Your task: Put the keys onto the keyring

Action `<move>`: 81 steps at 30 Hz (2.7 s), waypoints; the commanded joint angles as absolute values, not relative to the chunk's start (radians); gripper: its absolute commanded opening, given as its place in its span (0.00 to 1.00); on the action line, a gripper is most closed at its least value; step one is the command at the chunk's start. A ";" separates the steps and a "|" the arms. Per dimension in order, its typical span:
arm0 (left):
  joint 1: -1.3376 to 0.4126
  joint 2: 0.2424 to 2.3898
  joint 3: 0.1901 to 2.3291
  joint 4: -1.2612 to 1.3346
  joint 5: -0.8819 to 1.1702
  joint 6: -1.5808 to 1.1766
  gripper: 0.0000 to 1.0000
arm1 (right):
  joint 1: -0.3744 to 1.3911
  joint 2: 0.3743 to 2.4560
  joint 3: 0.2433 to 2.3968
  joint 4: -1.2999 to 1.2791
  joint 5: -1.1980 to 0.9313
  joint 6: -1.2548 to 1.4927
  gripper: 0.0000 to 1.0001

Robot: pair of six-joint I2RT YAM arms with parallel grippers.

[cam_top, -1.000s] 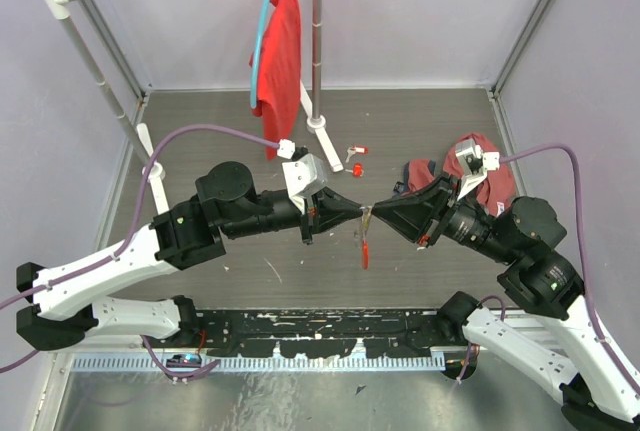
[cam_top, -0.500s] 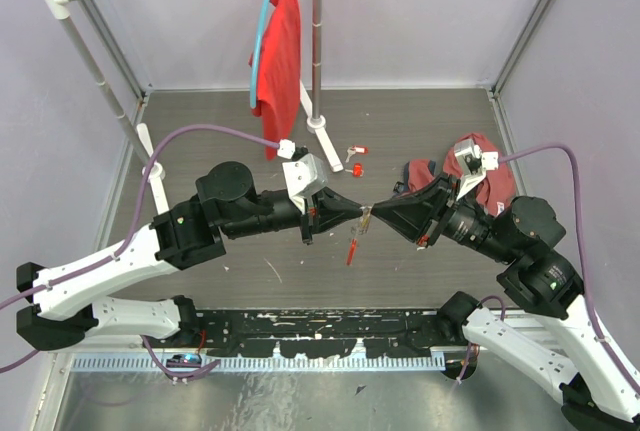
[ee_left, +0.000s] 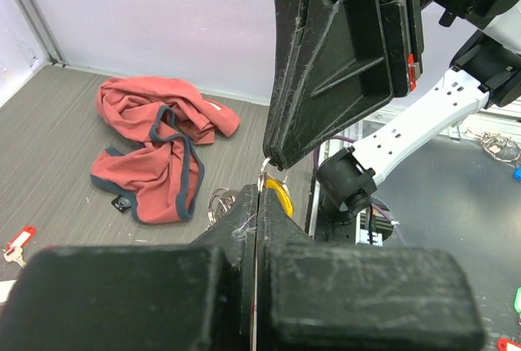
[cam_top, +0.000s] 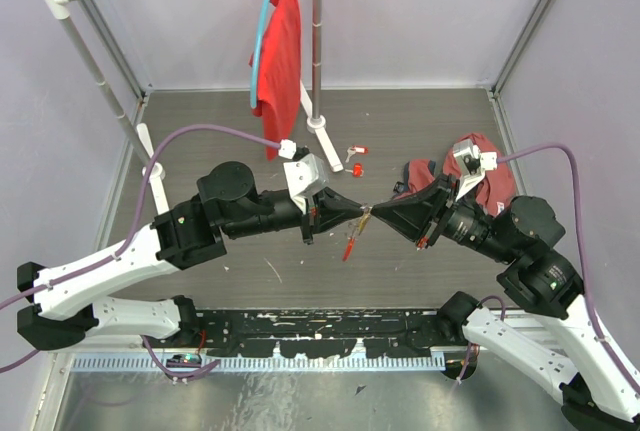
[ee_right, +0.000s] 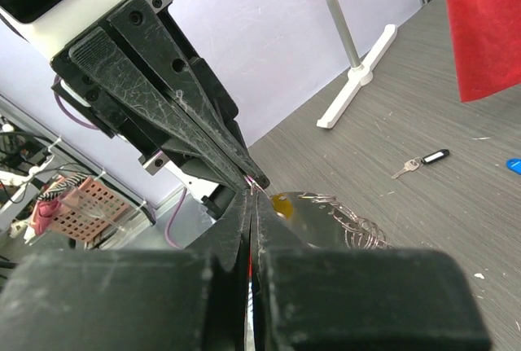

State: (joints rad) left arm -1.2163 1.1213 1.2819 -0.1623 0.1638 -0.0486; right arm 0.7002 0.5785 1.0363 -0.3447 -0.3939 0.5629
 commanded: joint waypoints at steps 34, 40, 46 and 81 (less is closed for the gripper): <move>-1.221 1.110 1.296 -0.125 0.149 -0.023 0.00 | 0.705 0.624 1.102 -0.447 -0.354 0.492 0.09; -1.221 1.108 1.292 -0.125 0.153 -0.026 0.00 | 0.704 0.606 1.139 -0.481 -0.334 0.420 0.20; -1.221 1.101 1.288 -0.109 0.172 -0.046 0.00 | 0.704 0.569 1.176 -0.487 -0.391 0.250 0.35; -1.221 1.103 1.319 -0.037 0.404 -0.105 0.00 | 0.704 0.629 1.196 -0.386 -0.711 0.044 0.35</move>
